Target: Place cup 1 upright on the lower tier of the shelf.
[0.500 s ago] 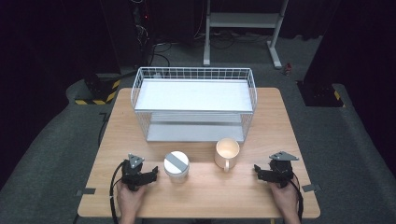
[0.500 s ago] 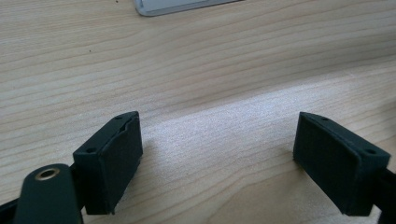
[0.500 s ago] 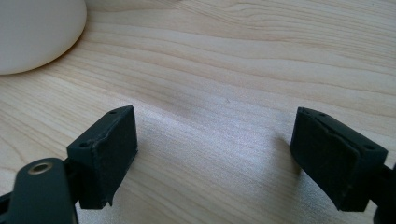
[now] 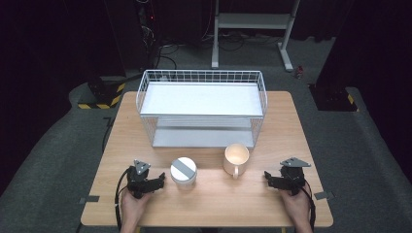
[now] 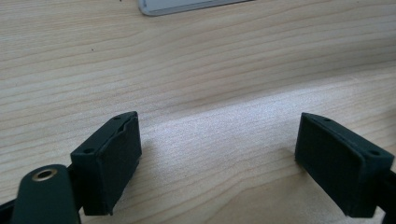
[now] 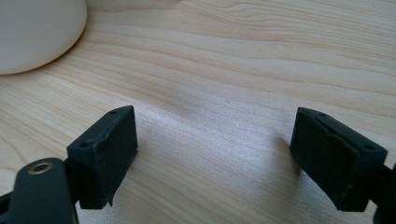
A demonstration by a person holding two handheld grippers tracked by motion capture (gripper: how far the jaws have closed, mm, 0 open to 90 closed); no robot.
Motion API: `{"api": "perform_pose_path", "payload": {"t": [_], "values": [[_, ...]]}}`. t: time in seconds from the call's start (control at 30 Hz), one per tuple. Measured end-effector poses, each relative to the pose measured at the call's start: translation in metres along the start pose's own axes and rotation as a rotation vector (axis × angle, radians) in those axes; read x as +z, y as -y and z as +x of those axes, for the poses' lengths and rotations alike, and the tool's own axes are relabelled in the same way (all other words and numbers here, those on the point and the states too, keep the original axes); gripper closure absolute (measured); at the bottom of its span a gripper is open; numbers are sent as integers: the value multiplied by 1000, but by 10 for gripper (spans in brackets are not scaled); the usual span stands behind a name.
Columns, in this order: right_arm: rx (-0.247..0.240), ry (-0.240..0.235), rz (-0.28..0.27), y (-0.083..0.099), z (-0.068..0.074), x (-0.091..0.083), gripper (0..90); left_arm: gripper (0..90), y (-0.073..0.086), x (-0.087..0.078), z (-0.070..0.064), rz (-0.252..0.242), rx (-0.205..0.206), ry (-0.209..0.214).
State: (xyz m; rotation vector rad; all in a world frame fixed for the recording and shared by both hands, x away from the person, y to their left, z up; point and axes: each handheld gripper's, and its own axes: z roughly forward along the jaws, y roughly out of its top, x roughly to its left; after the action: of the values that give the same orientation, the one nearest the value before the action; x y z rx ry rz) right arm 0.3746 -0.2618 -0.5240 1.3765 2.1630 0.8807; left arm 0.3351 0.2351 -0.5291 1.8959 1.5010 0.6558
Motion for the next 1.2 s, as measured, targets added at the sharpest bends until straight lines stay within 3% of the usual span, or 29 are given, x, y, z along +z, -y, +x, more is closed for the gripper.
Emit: {"api": "perform_pose_path", "payload": {"t": [0.67, 1.2], "values": [[0, 0, 0, 0, 0, 0, 150, 118, 6, -11, -4, -10, 52, 42], [-7, -2, 0, 0, 0, 0, 150, 68, 19, -32, -4, -21, 36, 72]]}}
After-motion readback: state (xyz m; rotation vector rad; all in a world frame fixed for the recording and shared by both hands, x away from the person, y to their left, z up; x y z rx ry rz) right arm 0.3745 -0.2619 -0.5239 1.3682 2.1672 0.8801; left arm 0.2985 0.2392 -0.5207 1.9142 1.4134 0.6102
